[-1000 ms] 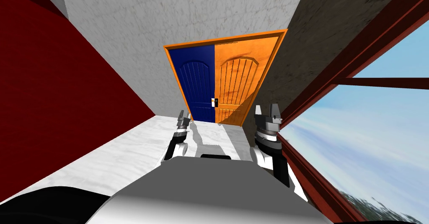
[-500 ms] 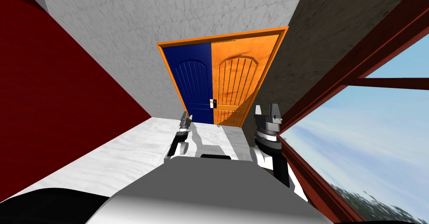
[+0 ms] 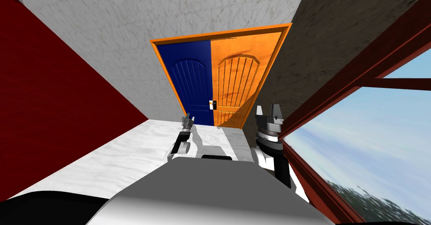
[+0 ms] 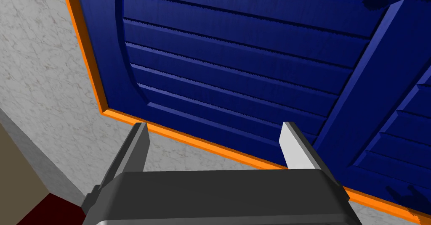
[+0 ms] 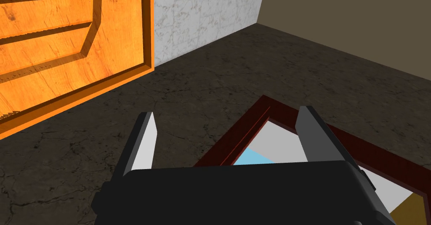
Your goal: Pull the door open
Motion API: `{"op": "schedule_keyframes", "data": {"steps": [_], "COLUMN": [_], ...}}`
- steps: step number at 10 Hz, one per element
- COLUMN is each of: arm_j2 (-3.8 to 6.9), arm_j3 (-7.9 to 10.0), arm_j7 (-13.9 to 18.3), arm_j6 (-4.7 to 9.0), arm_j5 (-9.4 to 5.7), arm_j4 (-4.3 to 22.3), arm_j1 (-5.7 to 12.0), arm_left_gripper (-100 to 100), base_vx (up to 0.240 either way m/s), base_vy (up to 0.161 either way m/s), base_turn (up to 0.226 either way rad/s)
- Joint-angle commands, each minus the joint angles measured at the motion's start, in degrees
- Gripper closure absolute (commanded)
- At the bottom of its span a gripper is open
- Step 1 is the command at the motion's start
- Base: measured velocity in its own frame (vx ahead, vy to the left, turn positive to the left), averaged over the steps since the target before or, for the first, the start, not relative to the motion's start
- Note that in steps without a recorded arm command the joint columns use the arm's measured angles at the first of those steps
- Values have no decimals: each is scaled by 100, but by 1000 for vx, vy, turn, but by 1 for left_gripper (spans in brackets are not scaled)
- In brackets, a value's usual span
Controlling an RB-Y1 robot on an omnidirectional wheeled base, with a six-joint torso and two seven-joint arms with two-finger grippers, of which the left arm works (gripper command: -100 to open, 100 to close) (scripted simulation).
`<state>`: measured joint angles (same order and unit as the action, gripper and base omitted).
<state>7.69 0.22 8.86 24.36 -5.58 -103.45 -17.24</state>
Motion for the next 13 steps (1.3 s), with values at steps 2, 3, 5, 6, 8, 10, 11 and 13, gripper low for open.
{"op": "schedule_keyframes", "data": {"steps": [2,3,5,6,8,10,11,13], "arm_j2": [62,80,117,135,169,203,235,282], "arm_j3": [21,26,36,40,49,58,66,77], "arm_j7": [4,2,-2,-4,-8,-12,-16,-21], "arm_j6": [-78,-101,-147,-170,-215,-260,-303,-366], "arm_j5": [6,11,21,25,35,44,53,66], "arm_j4": [276,386,605,714,927,1139,1342,1642], "arm_j1": [140,194,302,355,461,566,667,817], "arm_left_gripper": [-100,-100,-100,-100,-100,-100,-100,-100], "base_vx": [107,102,103,97,103,100,133,166], "base_vy": [-22,-26,-28,-23,-26,-13,-14,-20], "base_turn": [-37,-37,-34,-40,-36,-39,-60,-59]}}
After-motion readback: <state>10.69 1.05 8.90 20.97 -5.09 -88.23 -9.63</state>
